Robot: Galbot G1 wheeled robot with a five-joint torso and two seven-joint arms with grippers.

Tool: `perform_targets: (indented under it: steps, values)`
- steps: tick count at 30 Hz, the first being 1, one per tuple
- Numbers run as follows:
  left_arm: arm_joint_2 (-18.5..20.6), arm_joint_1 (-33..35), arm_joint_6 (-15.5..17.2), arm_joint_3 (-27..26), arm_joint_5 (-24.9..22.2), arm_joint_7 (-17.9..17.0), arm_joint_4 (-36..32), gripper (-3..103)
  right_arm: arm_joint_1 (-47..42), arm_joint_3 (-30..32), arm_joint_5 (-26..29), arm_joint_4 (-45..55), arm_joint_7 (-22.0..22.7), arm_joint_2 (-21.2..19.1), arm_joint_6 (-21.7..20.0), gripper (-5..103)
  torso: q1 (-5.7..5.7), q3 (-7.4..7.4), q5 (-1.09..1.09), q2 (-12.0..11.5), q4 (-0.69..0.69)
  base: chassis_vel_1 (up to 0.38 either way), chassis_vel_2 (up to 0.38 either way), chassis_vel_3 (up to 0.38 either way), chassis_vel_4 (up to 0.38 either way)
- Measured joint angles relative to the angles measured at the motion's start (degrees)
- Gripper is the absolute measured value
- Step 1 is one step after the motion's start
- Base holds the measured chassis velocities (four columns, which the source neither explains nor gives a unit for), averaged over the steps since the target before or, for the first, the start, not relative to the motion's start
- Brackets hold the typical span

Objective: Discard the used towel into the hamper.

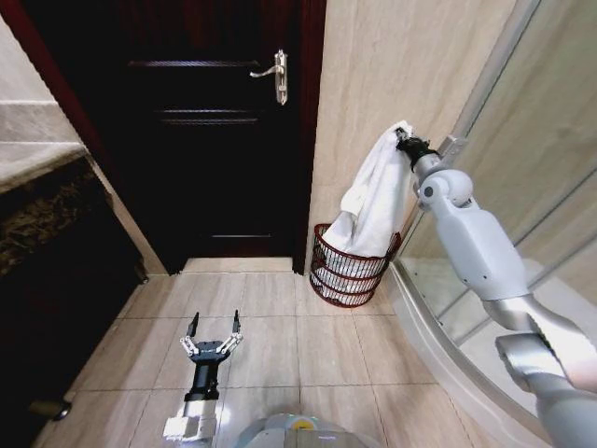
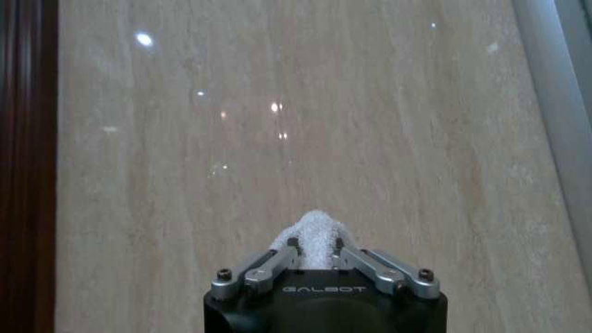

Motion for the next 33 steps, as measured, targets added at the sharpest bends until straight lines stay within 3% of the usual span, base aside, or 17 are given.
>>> perform_targets:
  steps: [9, 20, 26, 33]
  values:
    - [0.22, -0.03, -0.04, -0.21, -0.20, 0.00, -0.07, 100, -3.29, 2.04, -0.22, 4.89, 1.51, -1.15, -0.68, 8, 0.02, 0.04, -0.01, 0.03, 0.00, -0.110, 0.107, 0.109, -0.108]
    - [0.22, -0.37, -0.21, -0.06, -0.28, 0.04, 0.10, 100, -19.68, 8.33, -0.62, 20.93, 8.42, -4.32, -3.19, 8, 0.01, 0.05, -0.01, 0.09, -0.02, -0.037, 0.037, 0.031, -0.045]
    - [0.24, -0.15, -0.53, -0.12, -0.40, 0.06, 0.09, 100, -24.84, 9.99, -0.42, 25.77, 11.01, -4.59, -4.41, 8, 0.01, 0.07, 0.00, 0.11, 0.00, 0.011, -0.019, -0.011, 0.010]
    - [0.56, 0.51, -1.03, -0.33, -0.50, 0.06, -0.42, 100, -30.90, 11.51, -1.74, 29.61, 11.96, -3.11, -2.77, 8, 0.02, 0.09, -0.02, 0.11, 0.01, 0.000, 0.000, 0.000, 0.000]
